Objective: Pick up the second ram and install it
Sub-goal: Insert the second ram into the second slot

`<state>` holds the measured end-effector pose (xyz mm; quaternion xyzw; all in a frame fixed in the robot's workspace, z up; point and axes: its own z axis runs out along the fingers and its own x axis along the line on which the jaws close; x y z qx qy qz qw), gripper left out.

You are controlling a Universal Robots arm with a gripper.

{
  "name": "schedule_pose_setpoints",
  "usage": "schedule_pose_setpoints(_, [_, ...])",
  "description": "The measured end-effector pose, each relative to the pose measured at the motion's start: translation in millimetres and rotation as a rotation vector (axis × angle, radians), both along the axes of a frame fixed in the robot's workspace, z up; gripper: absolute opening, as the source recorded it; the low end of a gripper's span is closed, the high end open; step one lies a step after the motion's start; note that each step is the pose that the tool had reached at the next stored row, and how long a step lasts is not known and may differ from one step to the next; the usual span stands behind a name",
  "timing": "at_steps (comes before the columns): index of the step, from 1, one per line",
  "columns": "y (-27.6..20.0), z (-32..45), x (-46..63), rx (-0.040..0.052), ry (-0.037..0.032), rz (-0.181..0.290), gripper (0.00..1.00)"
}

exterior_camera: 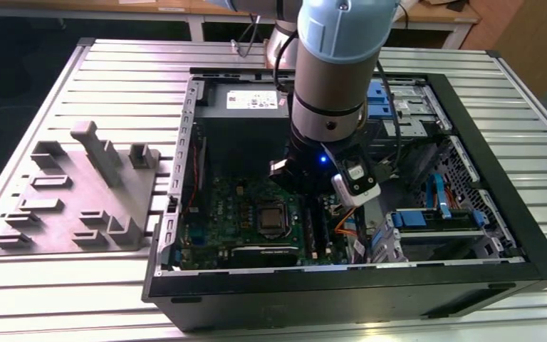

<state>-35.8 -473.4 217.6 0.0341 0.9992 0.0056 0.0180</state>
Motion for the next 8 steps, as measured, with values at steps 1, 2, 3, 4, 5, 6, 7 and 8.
schedule_pose_setpoints(1, [0.0,-0.3,0.0,0.0008,0.0000,0.000,0.12])
schedule_pose_setpoints(2, [-0.1,-0.5,0.0,0.0019,0.0001,0.000,0.12])
schedule_pose_setpoints(3, [-0.1,-0.5,0.0,0.0035,0.0002,0.000,0.12])
schedule_pose_setpoints(4, [-0.1,-0.6,0.0,0.0049,0.0001,0.000,0.12])
schedule_pose_setpoints(5, [0.0,-0.6,0.0,0.0053,0.0001,0.000,0.12])
schedule_pose_setpoints(6, [0.0,-0.7,0.0,0.0056,0.0001,0.000,0.12])
schedule_pose_setpoints(7, [0.0,-0.8,0.0,0.0062,0.0001,0.000,0.12])
schedule_pose_setpoints(8, [0.0,-0.8,0.0,0.0066,0.0001,0.000,0.12])
